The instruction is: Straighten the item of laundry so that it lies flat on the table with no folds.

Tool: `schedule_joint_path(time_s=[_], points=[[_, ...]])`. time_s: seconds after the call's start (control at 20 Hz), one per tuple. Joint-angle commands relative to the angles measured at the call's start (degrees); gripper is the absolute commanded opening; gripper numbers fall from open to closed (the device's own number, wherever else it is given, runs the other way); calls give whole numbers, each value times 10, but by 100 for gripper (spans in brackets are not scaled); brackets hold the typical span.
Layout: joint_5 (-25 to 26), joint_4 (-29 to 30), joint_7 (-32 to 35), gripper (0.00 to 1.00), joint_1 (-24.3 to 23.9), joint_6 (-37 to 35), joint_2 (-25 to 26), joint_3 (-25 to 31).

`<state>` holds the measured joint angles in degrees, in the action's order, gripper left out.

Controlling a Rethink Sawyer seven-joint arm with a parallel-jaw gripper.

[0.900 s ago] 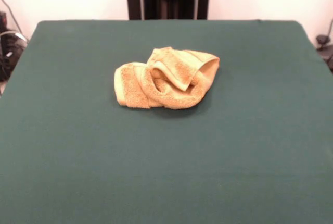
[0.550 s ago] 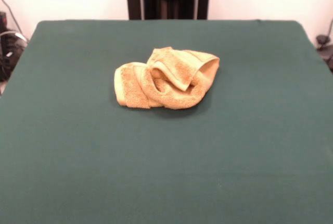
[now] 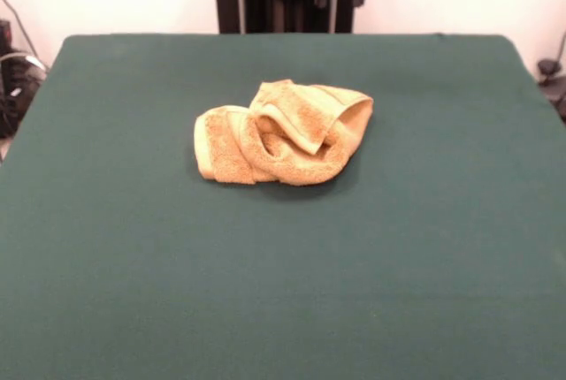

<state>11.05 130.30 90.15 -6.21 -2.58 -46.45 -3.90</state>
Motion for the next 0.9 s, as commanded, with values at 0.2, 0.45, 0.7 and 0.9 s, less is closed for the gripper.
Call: schedule_joint_path(time_s=[0.2, 0.45, 0.7, 0.9], points=[[23, 13, 113, 100, 10, 94, 112, 11], [25, 8, 112, 100, 8, 110, 130, 14], [23, 8, 107, 100, 9, 94, 119, 14], [24, 8, 109, 100, 8, 94, 119, 16]])
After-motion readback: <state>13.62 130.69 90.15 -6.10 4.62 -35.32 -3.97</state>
